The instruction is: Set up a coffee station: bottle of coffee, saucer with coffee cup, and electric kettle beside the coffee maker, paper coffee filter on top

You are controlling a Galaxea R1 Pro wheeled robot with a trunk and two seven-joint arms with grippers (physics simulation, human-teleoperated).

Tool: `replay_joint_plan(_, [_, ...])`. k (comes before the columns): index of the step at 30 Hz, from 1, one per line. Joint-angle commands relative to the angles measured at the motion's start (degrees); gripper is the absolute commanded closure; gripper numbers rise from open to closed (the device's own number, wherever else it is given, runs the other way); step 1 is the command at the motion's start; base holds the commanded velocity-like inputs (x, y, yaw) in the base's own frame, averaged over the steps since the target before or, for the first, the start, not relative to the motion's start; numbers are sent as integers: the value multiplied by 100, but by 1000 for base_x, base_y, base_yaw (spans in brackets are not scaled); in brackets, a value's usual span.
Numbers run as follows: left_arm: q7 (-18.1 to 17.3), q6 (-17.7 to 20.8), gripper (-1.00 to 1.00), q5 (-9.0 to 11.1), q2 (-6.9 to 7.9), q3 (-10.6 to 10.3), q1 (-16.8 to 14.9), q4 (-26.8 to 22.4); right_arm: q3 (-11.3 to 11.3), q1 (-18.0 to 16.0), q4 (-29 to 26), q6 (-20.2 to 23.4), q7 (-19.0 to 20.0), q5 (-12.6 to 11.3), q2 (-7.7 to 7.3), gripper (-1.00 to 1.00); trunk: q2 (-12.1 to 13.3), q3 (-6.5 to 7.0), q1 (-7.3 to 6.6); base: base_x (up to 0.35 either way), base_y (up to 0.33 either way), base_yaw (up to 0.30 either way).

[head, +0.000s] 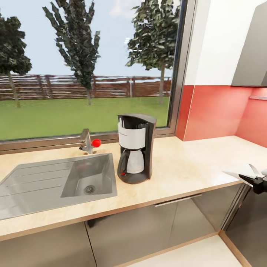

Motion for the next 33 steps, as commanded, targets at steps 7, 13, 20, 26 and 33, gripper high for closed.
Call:
replay_joint_plan(7, [-2, 1, -100, 41, -2, 6, 1, -6, -8, -7, -5, 63, 31, -11, 1, 100, -5, -6, 1, 0, 136, -132])
replay_joint_plan(13, [-2, 0, -100, 41, -2, 6, 1, -6, -8, -7, -5, 63, 31, -11, 1, 100, -5, -6, 1, -1, 23, -254])
replay_joint_plan(20, [-2, -4, -100, 41, -2, 9, 1, -6, -8, -7, -5, 63, 31, -11, 1, 100, -5, -6, 1, -98, 183, -110])
replay_joint_plan(26, [-2, -6, -100, 41, -2, 13, 1, -6, -8, -7, -5, 63, 31, -11, 1, 100, -5, -6, 1, -158, 256, -16])
replay_joint_plan(33, [-2, -7, -100, 41, -2, 14, 1, -6, -8, -7, -5, 63, 31, -11, 1, 100, -5, -6, 1, -168, 258, -35])
